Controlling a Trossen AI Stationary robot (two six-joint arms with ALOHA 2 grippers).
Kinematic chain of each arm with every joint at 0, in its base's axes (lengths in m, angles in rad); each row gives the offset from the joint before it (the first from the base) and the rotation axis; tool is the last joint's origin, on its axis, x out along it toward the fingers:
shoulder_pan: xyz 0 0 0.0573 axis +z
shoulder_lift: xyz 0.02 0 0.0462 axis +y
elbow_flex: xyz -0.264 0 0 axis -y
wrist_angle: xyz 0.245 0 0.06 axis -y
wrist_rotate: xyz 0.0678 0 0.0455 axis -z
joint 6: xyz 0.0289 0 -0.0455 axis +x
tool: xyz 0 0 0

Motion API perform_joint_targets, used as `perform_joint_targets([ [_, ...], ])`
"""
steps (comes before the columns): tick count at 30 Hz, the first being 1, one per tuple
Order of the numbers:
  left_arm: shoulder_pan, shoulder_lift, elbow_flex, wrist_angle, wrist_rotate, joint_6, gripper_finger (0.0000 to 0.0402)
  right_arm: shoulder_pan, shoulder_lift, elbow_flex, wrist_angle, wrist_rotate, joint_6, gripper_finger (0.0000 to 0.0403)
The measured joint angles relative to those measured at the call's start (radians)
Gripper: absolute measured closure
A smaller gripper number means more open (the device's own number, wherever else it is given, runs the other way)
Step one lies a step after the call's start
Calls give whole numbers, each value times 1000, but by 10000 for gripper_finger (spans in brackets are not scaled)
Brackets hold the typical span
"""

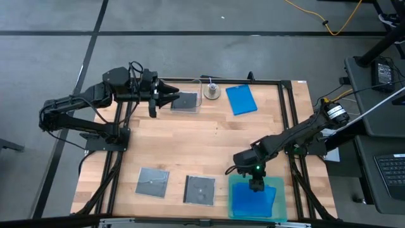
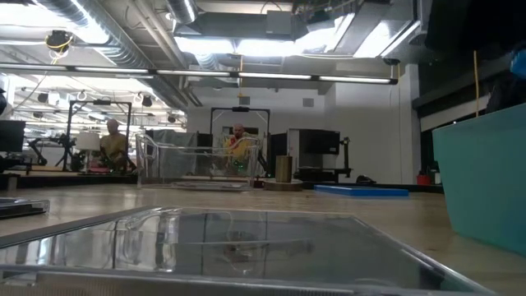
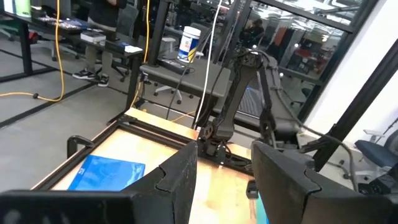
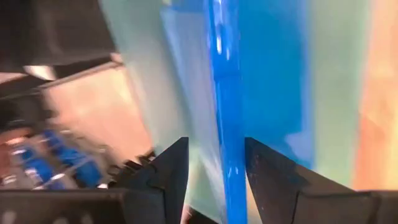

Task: Pick & place jewel cases by type
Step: Put the bottom blue cd case into the green bin, then put the blue cd case into the green bin

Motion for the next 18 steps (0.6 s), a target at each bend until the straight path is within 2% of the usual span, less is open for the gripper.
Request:
perform_joint_targets([
  [7, 0, 0, 0, 0, 0, 15, 256, 0, 0, 235, -430, 195, -138, 247],
  [9, 0, 0, 0, 0, 0, 24, 256, 0, 0, 319, -544, 311, -169, 247],
  [12, 0, 0, 0, -1, 0, 40, 256, -2, 0, 431, -668, 566, -211, 247],
  [15, 0, 0, 0, -1, -6, 48, 256, -25, 0, 505, -712, 819, -258, 247],
  [18, 0, 0, 0, -2, -17, 48, 256, -101, 0, 534, -707, 960, -298, 247],
])
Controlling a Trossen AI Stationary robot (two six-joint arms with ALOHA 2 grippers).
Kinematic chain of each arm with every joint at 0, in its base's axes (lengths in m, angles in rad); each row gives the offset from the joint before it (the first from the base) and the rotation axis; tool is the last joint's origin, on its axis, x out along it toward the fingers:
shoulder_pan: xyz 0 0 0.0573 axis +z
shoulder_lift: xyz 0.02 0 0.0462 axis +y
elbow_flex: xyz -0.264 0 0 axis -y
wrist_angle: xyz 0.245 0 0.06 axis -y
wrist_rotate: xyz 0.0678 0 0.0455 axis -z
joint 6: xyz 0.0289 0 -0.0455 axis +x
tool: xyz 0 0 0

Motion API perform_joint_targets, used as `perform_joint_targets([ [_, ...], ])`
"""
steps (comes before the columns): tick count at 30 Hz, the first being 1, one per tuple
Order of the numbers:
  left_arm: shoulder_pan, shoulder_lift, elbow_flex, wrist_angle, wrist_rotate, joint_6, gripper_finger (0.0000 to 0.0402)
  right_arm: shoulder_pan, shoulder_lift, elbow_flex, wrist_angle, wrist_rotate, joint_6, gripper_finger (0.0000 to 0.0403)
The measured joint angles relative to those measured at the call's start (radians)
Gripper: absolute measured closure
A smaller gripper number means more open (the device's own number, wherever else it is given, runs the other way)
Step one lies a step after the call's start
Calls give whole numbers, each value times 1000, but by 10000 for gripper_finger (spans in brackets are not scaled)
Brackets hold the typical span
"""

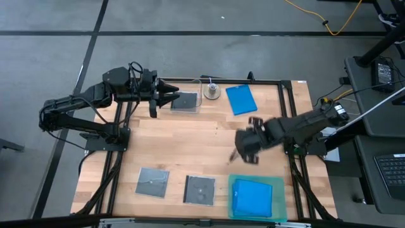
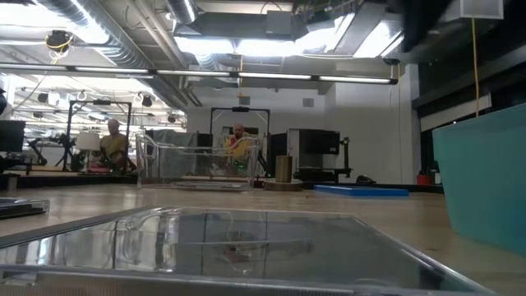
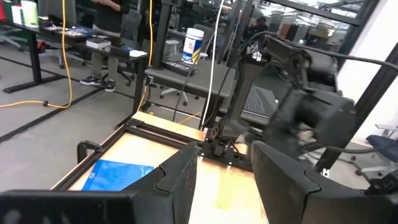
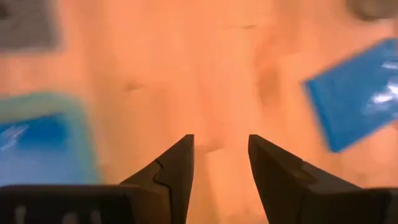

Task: Pick & place jewel cases by type
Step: Put the blue cd case into the green bin

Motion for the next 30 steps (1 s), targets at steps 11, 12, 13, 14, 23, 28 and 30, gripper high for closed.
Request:
perform_joint_targets([
  [11, -8, 35, 1, 0, -6, -32, 256, -544, -26, -145, 178, -77, -439, 271],
  [12, -12, 42, 1, 2, -7, -39, 256, -600, -27, -166, 210, -107, -486, 279],
  [13, -17, 51, 1, -1, -8, -45, 256, -653, -27, -186, 244, -139, -529, 287],
  [14, -21, 59, 1, 0, -12, -50, 256, -702, -27, -204, 283, -171, -566, 296],
  [23, -53, 131, 1, 3, -139, -77, 256, -1019, -18, -319, 531, -348, -736, 394],
  [28, -52, 161, 1, 5, -190, -108, 256, -1087, 36, -371, 598, -362, -765, 387],
  [30, -52, 167, 1, 15, -200, -117, 256, -1096, 68, -380, 608, -362, -781, 390],
])
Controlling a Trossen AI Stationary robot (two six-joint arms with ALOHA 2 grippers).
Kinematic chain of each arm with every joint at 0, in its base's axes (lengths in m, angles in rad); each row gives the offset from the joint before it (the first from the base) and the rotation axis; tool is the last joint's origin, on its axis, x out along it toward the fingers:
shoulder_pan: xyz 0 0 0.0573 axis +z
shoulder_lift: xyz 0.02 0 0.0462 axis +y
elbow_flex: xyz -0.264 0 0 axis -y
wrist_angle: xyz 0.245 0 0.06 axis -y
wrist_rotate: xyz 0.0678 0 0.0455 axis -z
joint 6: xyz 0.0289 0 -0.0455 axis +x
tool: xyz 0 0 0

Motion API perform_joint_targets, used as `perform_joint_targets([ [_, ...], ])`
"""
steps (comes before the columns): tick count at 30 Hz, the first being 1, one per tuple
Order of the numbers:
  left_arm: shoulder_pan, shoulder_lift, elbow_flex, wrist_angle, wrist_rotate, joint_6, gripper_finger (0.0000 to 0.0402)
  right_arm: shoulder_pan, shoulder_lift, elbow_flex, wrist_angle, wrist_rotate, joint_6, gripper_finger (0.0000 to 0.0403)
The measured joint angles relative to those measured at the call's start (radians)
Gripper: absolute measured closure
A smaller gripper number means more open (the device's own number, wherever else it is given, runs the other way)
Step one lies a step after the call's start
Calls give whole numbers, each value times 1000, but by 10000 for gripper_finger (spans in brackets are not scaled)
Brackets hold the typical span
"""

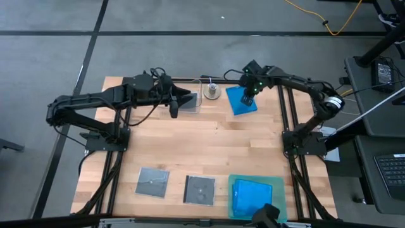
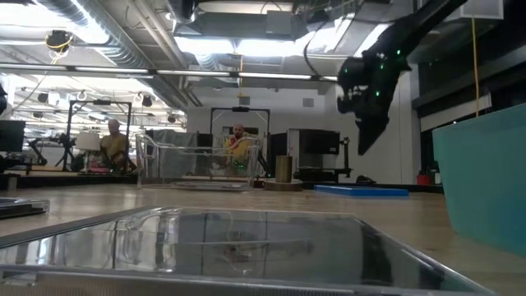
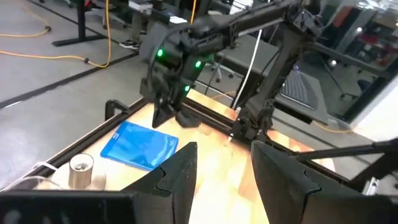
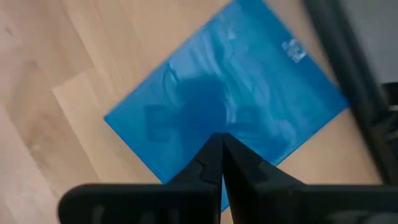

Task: Pick & place jewel cases by type
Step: Put the blue cd case into the green bin

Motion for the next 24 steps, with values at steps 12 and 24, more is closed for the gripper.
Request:
perform_joint_targets([
  [12, 7, 2, 0, 78, -18, 21, 256, 0, 173, -7, 26, -3, -6, 398],
  [24, 8, 2, 0, 79, -18, 83, 256, 142, 195, -9, -36, -97, 78, 396],
])
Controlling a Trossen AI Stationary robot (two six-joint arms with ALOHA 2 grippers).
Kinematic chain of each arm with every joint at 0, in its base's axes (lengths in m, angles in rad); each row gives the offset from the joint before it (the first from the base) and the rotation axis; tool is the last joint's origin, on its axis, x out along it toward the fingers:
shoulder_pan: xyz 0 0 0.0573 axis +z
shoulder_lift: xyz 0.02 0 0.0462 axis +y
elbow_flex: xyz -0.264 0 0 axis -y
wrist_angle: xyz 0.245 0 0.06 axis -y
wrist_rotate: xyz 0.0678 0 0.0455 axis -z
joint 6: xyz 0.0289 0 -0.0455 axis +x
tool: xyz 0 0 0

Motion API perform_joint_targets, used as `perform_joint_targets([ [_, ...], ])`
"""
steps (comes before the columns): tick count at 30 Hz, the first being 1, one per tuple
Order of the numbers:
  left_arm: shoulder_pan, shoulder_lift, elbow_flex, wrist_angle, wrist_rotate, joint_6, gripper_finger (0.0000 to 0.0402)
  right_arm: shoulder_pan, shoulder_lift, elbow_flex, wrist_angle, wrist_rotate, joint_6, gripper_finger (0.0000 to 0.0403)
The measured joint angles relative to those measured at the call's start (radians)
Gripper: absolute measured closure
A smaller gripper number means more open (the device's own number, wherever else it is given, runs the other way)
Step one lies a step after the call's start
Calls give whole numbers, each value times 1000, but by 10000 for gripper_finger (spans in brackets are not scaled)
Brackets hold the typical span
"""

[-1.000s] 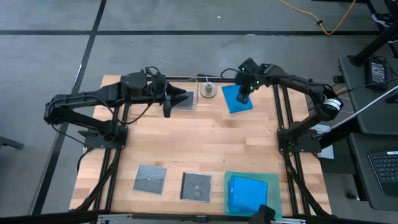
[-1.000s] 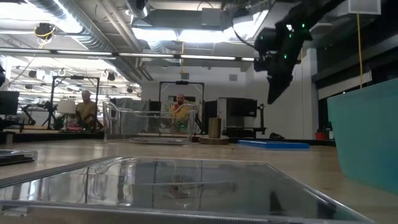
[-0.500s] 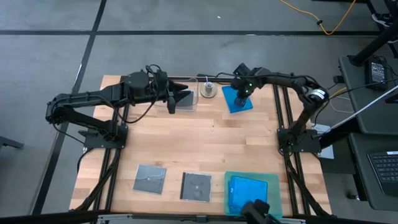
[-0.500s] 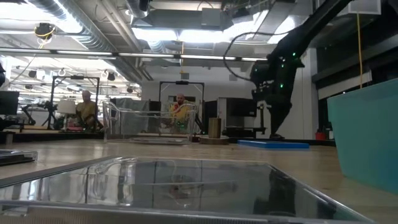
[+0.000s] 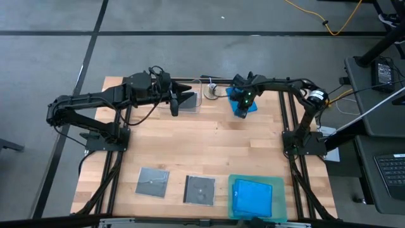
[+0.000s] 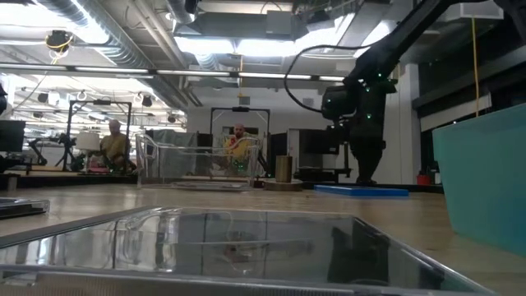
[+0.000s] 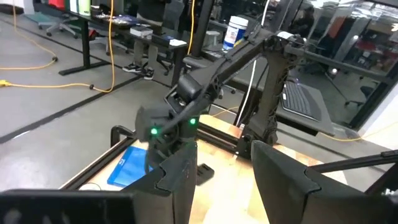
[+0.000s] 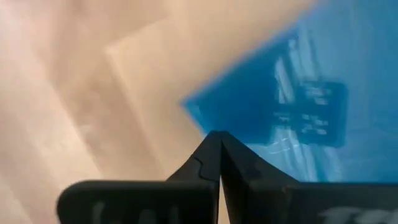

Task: Pick & place jewel cases by type
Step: Put the blue cd case into the green bin

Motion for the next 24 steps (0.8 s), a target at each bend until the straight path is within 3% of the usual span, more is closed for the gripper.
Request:
perform_joint_targets([
  [7, 0, 0, 0, 0, 7, 30, 256, 133, 0, -47, 21, -6, 27, 398],
  [13, 0, 0, 0, 0, 13, 34, 256, 163, -29, -4, -35, -161, 27, 399],
  [17, 1, 0, 0, 0, 10, 34, 256, 145, -67, 26, -37, -63, -13, 399],
  [24, 1, -1, 0, 0, 3, 34, 256, -23, -67, 29, 37, 27, -33, 399],
])
